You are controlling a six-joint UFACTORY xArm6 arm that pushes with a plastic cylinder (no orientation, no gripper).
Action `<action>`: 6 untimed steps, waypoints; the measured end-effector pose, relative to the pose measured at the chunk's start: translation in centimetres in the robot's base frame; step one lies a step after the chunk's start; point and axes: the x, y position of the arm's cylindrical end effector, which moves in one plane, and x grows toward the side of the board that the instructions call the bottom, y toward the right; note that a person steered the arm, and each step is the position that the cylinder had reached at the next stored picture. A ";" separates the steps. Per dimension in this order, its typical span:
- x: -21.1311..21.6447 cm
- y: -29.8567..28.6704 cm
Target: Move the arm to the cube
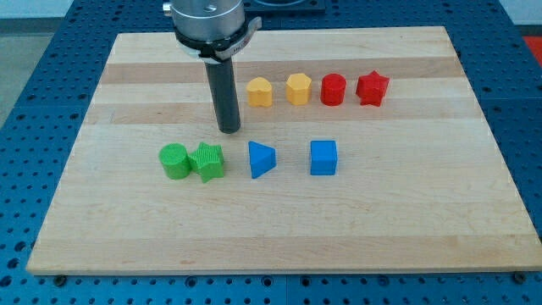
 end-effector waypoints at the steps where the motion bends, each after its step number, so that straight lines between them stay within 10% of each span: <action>1: -0.1 1.7; 6: 3.3 17.1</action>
